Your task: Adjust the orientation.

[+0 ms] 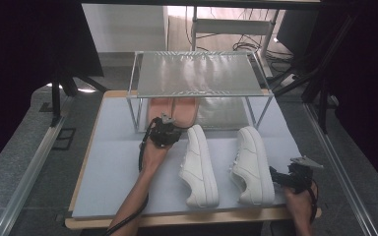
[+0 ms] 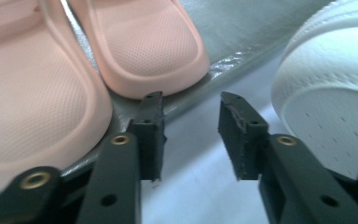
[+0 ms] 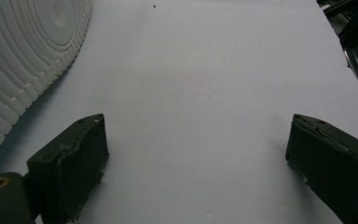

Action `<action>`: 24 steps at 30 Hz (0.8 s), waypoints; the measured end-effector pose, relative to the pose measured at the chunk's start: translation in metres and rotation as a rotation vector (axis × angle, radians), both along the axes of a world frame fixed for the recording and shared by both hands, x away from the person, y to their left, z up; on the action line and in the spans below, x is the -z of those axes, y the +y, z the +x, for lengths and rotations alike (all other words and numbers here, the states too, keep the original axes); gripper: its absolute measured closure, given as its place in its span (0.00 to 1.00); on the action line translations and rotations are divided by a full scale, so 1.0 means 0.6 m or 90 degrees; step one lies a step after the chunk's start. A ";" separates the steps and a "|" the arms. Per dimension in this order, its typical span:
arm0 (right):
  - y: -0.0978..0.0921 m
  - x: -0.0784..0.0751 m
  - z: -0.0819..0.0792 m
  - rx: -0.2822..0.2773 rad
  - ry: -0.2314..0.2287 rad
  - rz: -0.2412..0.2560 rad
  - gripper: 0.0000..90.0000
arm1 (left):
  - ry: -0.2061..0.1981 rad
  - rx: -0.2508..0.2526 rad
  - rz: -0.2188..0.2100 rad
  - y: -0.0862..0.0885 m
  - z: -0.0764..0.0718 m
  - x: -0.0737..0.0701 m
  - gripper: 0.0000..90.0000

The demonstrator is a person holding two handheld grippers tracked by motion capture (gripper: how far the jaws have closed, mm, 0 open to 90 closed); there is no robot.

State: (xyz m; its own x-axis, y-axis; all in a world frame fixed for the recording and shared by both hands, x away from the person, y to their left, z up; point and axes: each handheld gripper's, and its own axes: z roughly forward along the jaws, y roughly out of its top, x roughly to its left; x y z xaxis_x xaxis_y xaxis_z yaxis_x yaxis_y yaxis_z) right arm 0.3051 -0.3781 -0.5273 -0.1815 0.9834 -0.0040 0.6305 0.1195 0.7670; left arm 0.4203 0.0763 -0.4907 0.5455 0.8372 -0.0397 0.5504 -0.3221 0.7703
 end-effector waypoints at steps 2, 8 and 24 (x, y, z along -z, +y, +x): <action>0.000 0.000 0.000 0.000 0.000 0.000 0.07 | -0.002 0.003 0.000 0.004 -0.009 -0.004 0.59; 0.000 0.000 0.000 0.000 0.000 -0.001 0.07 | -0.003 0.011 -0.010 0.019 -0.034 -0.012 0.48; 0.000 0.000 0.000 0.001 0.000 0.000 0.07 | 0.015 0.008 -0.007 0.069 -0.110 -0.009 0.20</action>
